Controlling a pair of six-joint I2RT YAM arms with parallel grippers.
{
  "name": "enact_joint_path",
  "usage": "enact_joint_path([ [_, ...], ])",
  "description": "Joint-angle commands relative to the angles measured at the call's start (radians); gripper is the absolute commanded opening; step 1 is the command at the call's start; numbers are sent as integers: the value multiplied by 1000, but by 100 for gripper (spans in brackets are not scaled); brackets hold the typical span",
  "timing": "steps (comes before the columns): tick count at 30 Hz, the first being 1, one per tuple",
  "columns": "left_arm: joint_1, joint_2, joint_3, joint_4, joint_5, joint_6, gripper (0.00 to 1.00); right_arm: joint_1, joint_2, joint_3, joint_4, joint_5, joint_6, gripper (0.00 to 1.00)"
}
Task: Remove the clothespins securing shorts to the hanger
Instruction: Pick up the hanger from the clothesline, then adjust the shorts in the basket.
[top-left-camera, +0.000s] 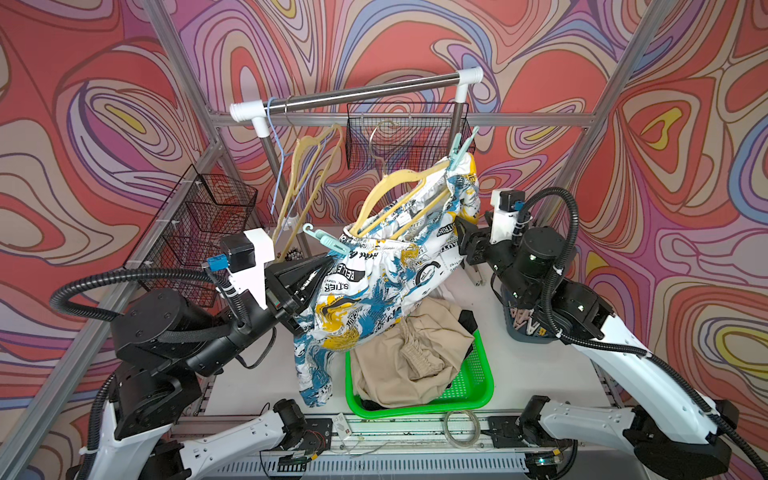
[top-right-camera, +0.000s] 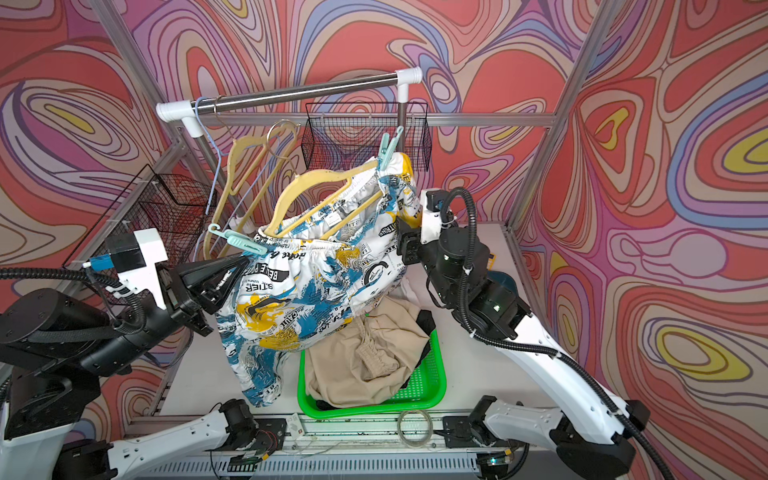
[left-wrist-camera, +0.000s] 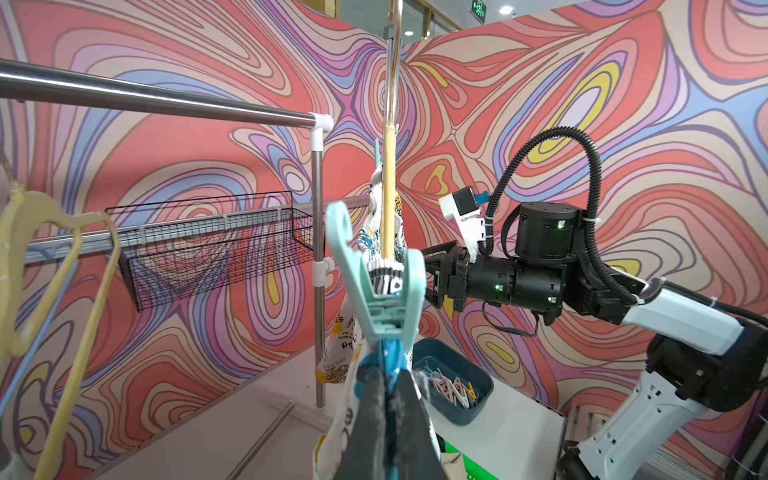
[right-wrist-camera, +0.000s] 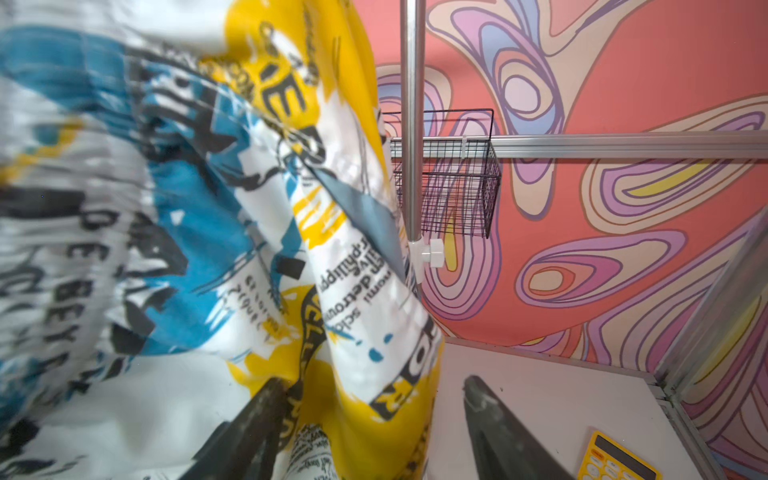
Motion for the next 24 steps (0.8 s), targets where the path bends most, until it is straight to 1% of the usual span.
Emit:
enact_joint_path([
  [1,-1,18,48,142,79,-25,0,-6,-38,-15,1,71,-27,70],
  [4,0,39,62,176,106,-34,0,-7,-68,-26,8,116,-35,70],
  [9,0,69,86,217,118,-39,0,-7,-138,-55,35,221,-56,70],
  [14,0,109,175,196,119,-41,0,-7,-186,-63,26,267,-64,70],
  [16,0,114,186,192,117,-46,0,-7,-191,-66,15,277,-65,70],
  [19,-1,101,161,197,102,-64,0,-8,-196,-73,3,291,-60,70],
  [23,0,30,25,266,88,-83,0,-7,-197,-75,-6,298,-58,70],
  [24,-1,9,-19,312,85,-88,0,-7,-196,-74,-6,297,-59,70],
])
